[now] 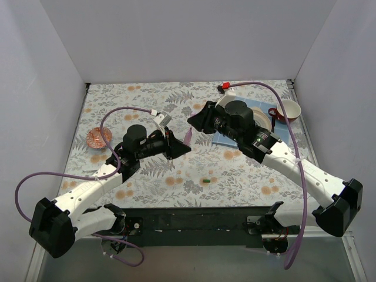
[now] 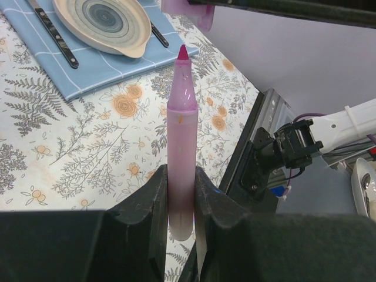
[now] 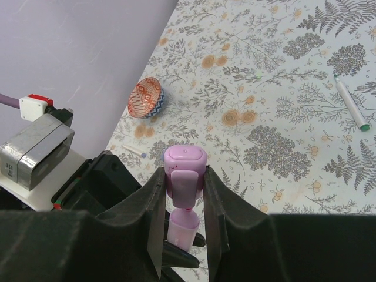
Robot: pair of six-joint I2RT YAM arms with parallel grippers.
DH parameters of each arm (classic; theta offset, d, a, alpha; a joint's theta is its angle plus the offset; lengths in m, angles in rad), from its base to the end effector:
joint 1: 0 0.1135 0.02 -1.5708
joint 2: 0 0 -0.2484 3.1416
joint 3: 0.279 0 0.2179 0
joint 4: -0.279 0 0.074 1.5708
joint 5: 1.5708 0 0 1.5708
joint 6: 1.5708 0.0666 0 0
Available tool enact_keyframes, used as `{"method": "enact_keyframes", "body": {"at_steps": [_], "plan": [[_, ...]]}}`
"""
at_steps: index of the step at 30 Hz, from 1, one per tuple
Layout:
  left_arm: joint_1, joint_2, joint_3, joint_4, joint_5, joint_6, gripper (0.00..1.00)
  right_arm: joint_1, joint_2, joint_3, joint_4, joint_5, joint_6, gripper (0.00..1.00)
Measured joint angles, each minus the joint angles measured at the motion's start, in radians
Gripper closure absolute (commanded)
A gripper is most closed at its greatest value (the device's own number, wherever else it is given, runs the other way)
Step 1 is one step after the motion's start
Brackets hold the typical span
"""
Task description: Insert the pens into the pen caps
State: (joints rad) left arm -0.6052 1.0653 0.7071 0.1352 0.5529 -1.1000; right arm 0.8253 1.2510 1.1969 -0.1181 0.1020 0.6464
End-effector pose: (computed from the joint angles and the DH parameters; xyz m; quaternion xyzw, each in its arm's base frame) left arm 0.1811 -0.1678 0.2847 -0.0189 0.7705 -0.5924 0.2344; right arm 0.2034 0.2103 0.3739 -0.0356 0.7642 0.4026 0.5027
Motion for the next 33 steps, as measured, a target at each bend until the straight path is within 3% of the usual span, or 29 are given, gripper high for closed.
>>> {"method": "enact_keyframes", "body": {"at_steps": [17, 25, 28, 33], "plan": [[-0.002, 0.000, -0.001, -0.017, -0.013, 0.003, 1.00, 0.011, -0.034, -0.119, 0.045, -0.060, 0.055, 0.99], [-0.003, 0.000, -0.013, -0.076, -0.016, 0.003, 1.00, 0.067, -0.040, -0.186, 0.085, 0.030, 0.100, 0.99], [-0.010, 0.000, -0.013, -0.088, -0.025, 0.003, 1.00, 0.087, -0.050, -0.197, 0.071, 0.074, 0.126, 0.94], [-0.023, 0.000, -0.013, -0.098, -0.025, 0.004, 1.00, 0.102, -0.086, -0.245, 0.087, 0.107, 0.168, 0.74]]}}
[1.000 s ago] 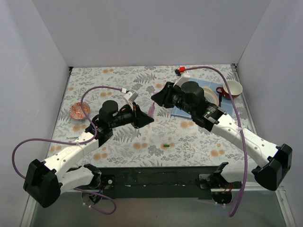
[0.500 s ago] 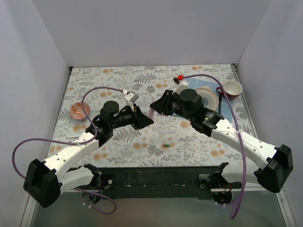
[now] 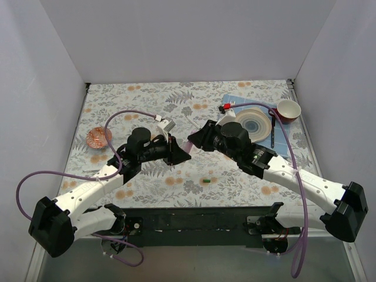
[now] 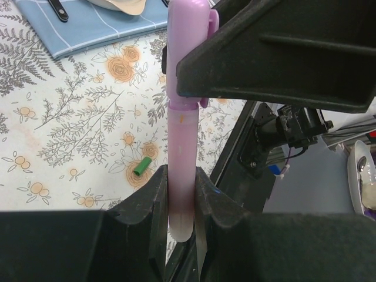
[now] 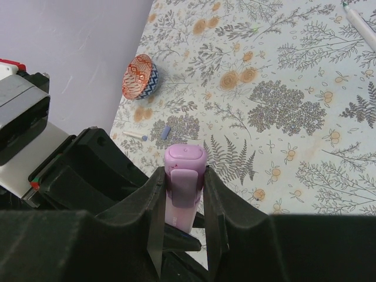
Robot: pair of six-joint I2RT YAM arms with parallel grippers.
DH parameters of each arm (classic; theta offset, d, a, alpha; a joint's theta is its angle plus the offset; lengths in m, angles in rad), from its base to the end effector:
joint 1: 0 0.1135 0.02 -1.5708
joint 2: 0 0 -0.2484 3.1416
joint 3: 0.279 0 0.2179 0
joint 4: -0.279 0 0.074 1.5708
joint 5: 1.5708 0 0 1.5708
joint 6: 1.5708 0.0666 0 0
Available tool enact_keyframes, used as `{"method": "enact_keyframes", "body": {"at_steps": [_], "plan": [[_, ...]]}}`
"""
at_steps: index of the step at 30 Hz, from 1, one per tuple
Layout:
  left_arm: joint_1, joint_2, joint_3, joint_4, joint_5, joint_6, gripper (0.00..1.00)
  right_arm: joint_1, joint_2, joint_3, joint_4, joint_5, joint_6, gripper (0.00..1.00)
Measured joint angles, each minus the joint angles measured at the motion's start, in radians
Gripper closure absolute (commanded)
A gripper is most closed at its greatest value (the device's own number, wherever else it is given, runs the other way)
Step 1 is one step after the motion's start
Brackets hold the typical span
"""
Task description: Insert the pens into the pen caps
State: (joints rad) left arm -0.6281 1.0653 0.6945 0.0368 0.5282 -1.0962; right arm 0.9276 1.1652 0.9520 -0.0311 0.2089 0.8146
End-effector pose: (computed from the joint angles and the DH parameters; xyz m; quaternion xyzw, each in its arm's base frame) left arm 0.1752 -0.1687 0.2677 -0.0352 0.8002 -0.5633 0.2027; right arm 0.1756 0.2113 0.3224 0.0198 0.7861 0.4155 0.4572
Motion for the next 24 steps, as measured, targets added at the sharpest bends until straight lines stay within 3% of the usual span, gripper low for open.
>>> {"method": "enact_keyframes", "body": {"at_steps": [1, 4, 5, 8, 17, 24], "plan": [[-0.002, 0.001, 0.000, -0.002, 0.004, 0.000, 1.00, 0.002, -0.005, -0.006, 0.002, 0.000, 0.005, 0.70], [-0.002, 0.002, 0.000, -0.001, 0.019, 0.005, 1.00, 0.003, -0.019, -0.014, 0.002, 0.002, 0.017, 0.46], [-0.002, 0.002, 0.000, 0.008, 0.021, 0.006, 1.00, 0.005, -0.027, -0.014, -0.006, -0.006, 0.020, 0.32], [0.011, -0.001, 0.010, 0.067, 0.022, 0.019, 1.00, 0.035, -0.071, -0.019, -0.073, -0.029, 0.019, 0.13], [0.018, -0.087, 0.000, 0.143, 0.125, 0.057, 1.00, 0.039, -0.223, -0.008, -0.118, -0.033, -0.132, 0.06], [0.018, -0.130, -0.030, 0.240, 0.317, 0.037, 1.00, 0.025, -0.237, 0.101, -0.091, -0.178, -0.335, 0.06]]}}
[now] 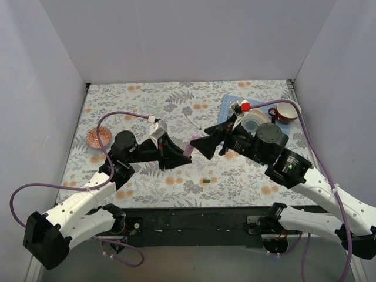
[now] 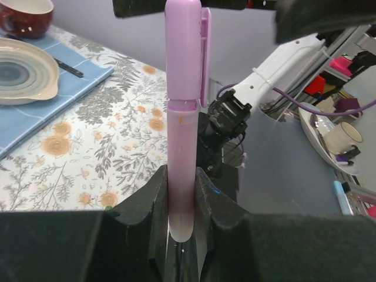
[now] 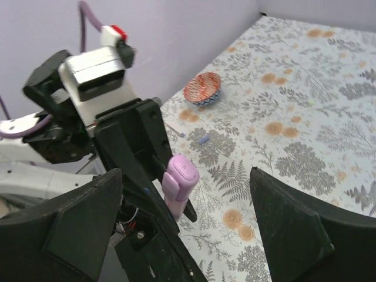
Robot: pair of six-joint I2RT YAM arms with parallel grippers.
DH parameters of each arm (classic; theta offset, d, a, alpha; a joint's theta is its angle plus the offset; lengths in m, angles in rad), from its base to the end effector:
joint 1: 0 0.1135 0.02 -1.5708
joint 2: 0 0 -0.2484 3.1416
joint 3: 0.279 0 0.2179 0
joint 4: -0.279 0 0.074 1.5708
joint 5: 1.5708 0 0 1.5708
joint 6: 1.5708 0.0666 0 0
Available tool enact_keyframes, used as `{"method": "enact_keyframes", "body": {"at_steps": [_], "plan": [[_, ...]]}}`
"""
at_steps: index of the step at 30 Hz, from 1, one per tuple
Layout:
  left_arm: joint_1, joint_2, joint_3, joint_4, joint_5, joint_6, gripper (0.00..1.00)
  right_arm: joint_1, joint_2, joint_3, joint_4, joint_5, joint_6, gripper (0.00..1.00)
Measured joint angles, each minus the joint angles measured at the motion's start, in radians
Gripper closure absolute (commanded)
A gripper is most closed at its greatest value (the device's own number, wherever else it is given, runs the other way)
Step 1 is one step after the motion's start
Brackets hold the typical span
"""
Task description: Insert the pens into the pen caps
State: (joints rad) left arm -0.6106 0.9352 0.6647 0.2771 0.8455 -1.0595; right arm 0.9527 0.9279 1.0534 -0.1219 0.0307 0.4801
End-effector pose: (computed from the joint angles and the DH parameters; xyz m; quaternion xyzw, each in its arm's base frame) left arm 0.1423 -0.1604 0.3160 0.1407 0.6914 -0.6737 0.2199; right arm 0.1245 0.1716 0.3986 -0.1546 0.6887 0.4569 0.5413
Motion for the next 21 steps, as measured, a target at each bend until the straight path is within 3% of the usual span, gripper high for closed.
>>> {"method": "enact_keyframes", "body": {"at_steps": [5, 7, 17, 18, 21], "plan": [[0.000, 0.007, -0.004, 0.052, 0.081, -0.031, 1.00, -0.002, -0.029, 0.002, 0.067, -0.116, -0.064, 0.16], [0.000, 0.008, -0.007, 0.079, 0.105, -0.046, 1.00, -0.002, -0.031, 0.001, 0.092, -0.149, -0.072, 0.24], [0.000, 0.024, -0.031, 0.148, 0.166, -0.085, 1.00, -0.002, -0.024, -0.056, 0.204, -0.222, -0.062, 0.50], [0.000, 0.024, -0.031, 0.150, 0.166, -0.086, 1.00, -0.002, -0.019, -0.061, 0.216, -0.229, -0.058, 0.61], [0.000, 0.024, -0.031, 0.151, 0.171, -0.086, 1.00, -0.003, -0.007, -0.086, 0.253, -0.243, -0.043, 0.76]]}}
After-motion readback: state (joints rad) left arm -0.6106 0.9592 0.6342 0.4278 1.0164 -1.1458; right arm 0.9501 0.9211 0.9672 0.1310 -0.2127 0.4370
